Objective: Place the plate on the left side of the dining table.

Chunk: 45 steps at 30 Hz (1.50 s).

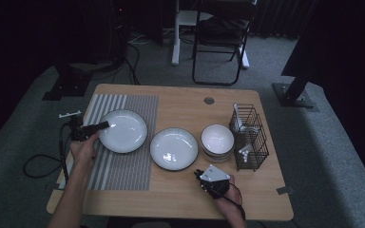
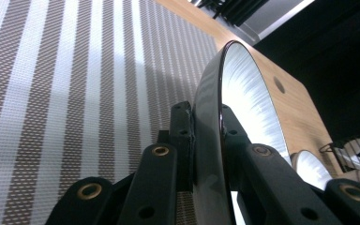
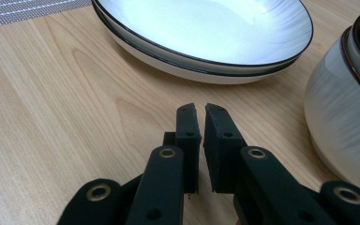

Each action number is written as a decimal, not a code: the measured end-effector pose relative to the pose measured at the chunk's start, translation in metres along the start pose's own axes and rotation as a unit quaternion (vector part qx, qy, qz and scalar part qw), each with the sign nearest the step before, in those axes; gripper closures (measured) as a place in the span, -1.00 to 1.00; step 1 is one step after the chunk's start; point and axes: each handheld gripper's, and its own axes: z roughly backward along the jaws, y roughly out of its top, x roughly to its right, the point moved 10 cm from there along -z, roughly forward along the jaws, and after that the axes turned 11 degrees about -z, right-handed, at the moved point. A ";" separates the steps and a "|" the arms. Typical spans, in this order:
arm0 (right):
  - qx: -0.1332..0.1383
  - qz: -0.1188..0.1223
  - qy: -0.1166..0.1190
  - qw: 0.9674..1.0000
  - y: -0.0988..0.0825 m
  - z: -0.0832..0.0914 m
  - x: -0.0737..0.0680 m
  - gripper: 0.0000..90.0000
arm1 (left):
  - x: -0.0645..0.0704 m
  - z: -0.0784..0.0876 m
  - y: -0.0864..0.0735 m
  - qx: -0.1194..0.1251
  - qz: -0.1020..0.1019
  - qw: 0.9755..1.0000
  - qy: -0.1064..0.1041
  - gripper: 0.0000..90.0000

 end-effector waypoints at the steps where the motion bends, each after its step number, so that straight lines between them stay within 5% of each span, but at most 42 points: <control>1: -0.001 0.000 0.000 1.000 0.000 0.000 0.000 0.87 | -0.001 -0.001 -0.001 -0.002 0.001 1.000 0.001 0.82; 13: 0.000 0.002 0.003 1.000 0.000 0.001 0.000 0.86 | -0.013 -0.007 -0.007 -0.009 0.011 1.000 0.012 0.82; 19: -0.003 0.002 0.004 1.000 -0.001 0.000 -0.001 0.86 | -0.020 -0.011 -0.015 -0.017 0.001 1.000 0.014 0.83; 21: -0.005 0.001 0.005 1.000 -0.002 0.000 -0.001 0.85 | -0.022 -0.011 -0.014 -0.019 -0.015 0.999 0.027 0.83; 25: -0.008 0.002 0.007 1.000 -0.003 -0.001 -0.002 0.83 | -0.029 -0.006 -0.013 -0.042 -0.060 0.994 0.077 0.87; 31: -0.017 0.004 0.011 1.000 -0.004 -0.003 -0.003 0.80 | -0.042 0.000 -0.017 -0.056 -0.083 0.987 0.122 0.94; 33: -0.023 0.007 0.014 1.000 -0.005 -0.004 -0.004 0.78 | -0.042 0.004 -0.015 -0.046 -0.077 0.990 0.111 0.95; 45: -0.051 0.026 0.020 0.998 -0.007 0.002 0.005 0.61 | -0.017 0.020 -0.005 -0.026 -0.140 0.984 0.105 0.87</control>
